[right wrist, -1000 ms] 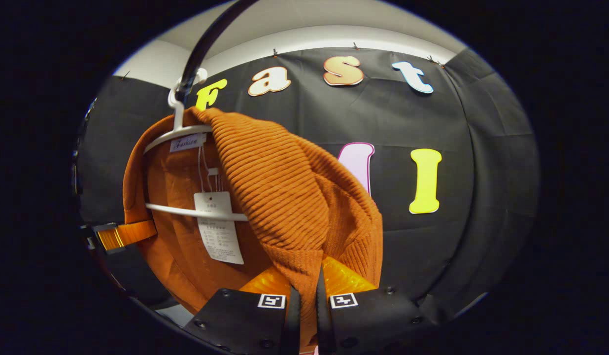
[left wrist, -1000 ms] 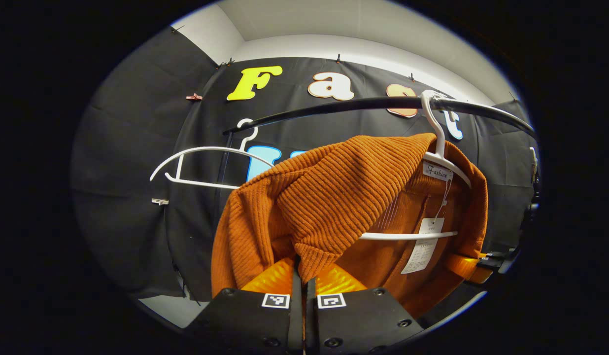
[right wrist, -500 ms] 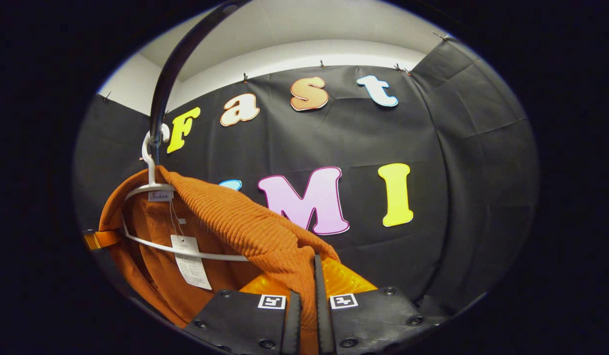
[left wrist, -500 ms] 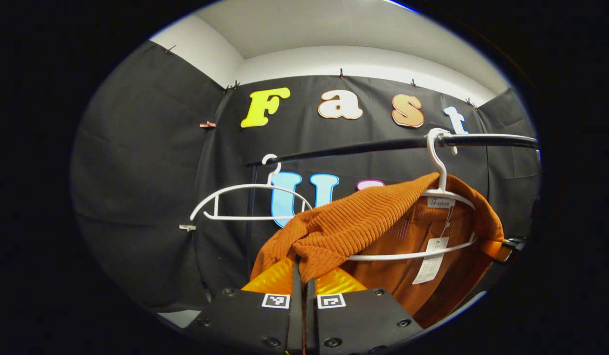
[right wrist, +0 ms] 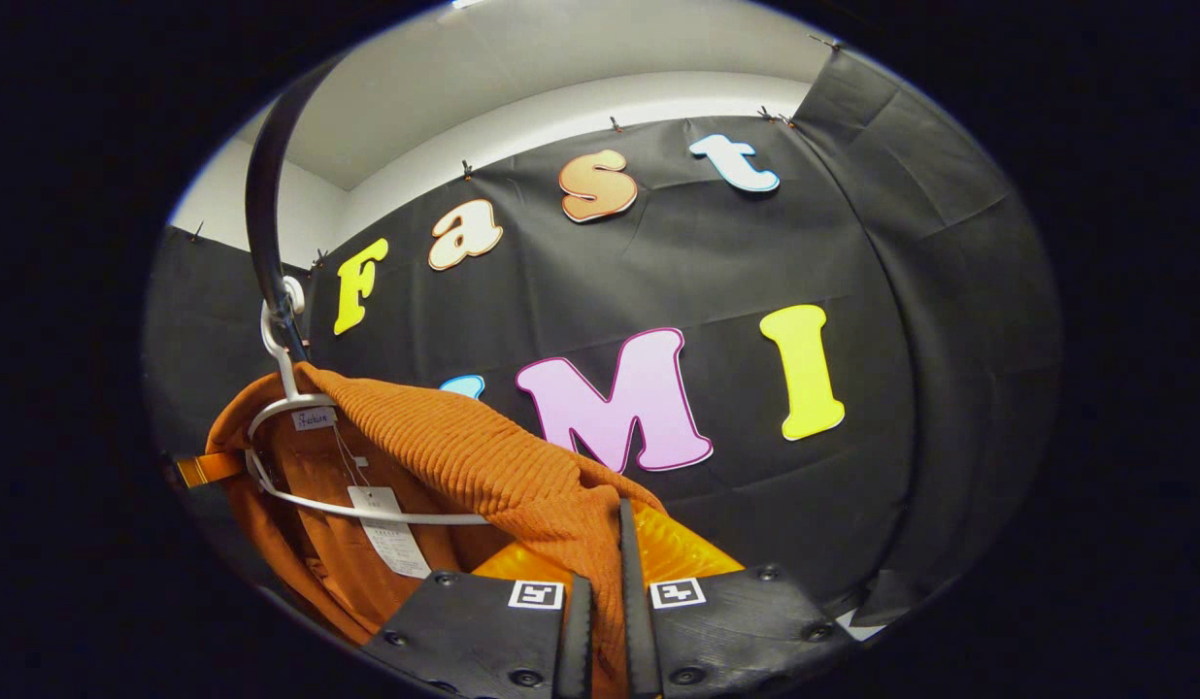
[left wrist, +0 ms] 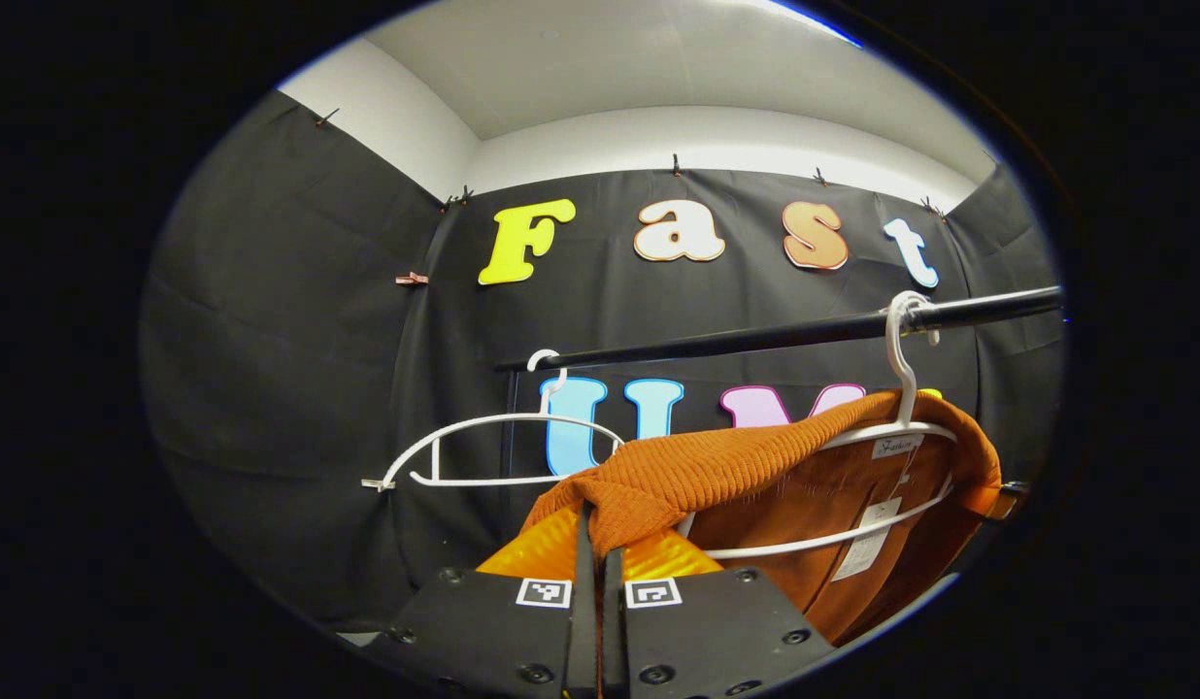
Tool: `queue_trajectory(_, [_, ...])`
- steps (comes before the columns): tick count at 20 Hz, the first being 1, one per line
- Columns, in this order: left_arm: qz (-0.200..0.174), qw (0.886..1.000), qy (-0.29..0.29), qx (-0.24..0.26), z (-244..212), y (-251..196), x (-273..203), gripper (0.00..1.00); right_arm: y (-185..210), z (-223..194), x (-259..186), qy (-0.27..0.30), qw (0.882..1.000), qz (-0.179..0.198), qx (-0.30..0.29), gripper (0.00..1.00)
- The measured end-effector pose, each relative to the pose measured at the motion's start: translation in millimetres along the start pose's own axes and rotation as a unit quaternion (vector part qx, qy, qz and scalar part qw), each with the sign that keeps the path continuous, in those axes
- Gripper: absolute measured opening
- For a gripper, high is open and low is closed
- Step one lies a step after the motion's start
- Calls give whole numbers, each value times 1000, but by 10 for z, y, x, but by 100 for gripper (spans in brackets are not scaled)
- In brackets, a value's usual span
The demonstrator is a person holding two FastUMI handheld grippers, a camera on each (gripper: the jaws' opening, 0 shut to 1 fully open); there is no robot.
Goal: Grasp the clothes on the hanger with both hands and then place them into the laundry hamper below.
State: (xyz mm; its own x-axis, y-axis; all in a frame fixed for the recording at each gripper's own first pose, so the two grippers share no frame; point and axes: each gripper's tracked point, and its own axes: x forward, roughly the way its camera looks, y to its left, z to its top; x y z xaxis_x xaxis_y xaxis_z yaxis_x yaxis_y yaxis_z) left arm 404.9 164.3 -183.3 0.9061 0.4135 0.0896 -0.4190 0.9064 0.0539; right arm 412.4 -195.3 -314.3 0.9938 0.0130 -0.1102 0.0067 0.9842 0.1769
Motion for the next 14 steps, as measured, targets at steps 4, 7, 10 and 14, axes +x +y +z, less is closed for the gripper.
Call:
queue_trajectory(4, [-8,999,-32,13,284,36,187,5,-77,400,182,-35,999,15,-6,18])
queue_trajectory(7, [-36,998,-39,26,393,-28,373,5,-93,745,300,-65,998,28,-4,13])
queue_trajectory(10, [-72,997,-21,23,280,-94,559,4,-71,846,512,-76,996,38,-33,18])
queue_trajectory(14, [-104,994,29,-29,-39,-70,686,6,-57,534,708,-33,997,54,-42,18])
